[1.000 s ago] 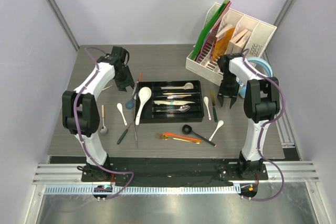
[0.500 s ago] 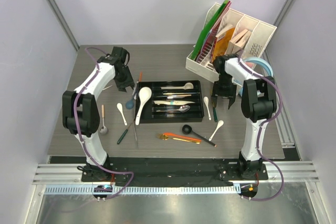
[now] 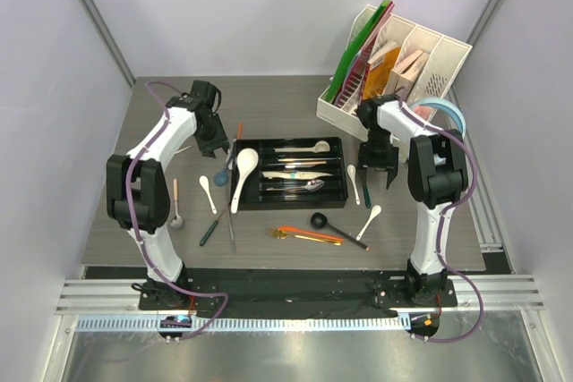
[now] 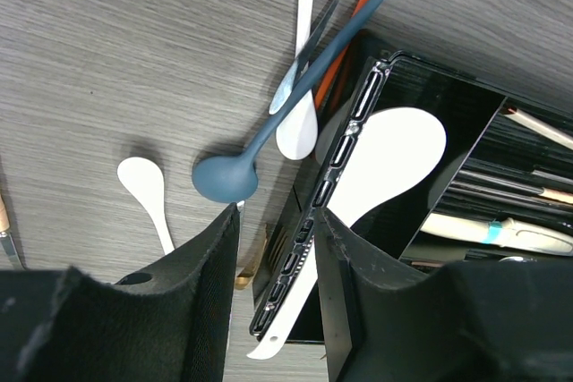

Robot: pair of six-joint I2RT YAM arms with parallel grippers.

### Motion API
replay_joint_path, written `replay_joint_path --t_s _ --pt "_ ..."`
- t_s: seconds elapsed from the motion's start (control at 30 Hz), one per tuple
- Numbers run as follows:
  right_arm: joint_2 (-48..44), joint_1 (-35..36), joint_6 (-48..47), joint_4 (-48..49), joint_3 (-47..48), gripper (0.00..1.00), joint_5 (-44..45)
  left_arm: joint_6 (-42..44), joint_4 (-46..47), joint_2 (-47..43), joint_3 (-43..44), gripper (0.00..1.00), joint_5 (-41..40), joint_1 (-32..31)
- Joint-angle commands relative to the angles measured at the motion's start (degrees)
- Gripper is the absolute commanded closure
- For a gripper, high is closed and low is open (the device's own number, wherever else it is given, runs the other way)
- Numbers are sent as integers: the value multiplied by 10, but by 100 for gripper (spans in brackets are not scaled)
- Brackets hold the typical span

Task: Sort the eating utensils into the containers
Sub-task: Pick up the knife at the center of the board.

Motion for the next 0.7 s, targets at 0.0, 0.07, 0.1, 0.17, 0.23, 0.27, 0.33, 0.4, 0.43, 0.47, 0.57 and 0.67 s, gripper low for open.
replay_joint_path --t_s 0.0,0.07,0.1,0.17,0.23,0.27,0.33,0.4,0.43,0.47,0.57,0.67 --pt "32 -5 -19 17 -18 34 -2 -9 5 -12 -12 60 -6 2" --pt "41 -5 -18 23 -15 34 -9 -9 3 -12 -13 60 -3 2" --pt "43 -4 -21 24 -12 34 -12 -9 1 -12 -13 60 -3 3" --pt "49 -3 -22 22 -3 34 -14 -8 0 -12 -13 60 -3 2" --pt "52 1 -27 22 3 35 -22 -7 -1 -15 -14 60 -3 2" --pt "52 3 -29 20 3 35 -24 -7 -2 -16 -12 60 -3 2" --pt "43 13 -33 19 -10 35 -24 -7 -5 -17 -13 60 -3 2" --pt "31 23 -37 22 -26 36 -23 -7 -4 -18 -14 60 -3 3" --pt "13 29 -41 25 -45 37 -22 -7 -4 -18 -15 60 -3 2" --pt "-1 42 -44 37 -56 36 -19 -7 -5 -17 -15 60 -3 3" --pt "-37 64 -44 66 -102 37 -3 -7 -4 -12 -15 60 3 2" --pt "-58 64 -44 125 -156 37 4 -7 -3 -5 -12 60 9 2"
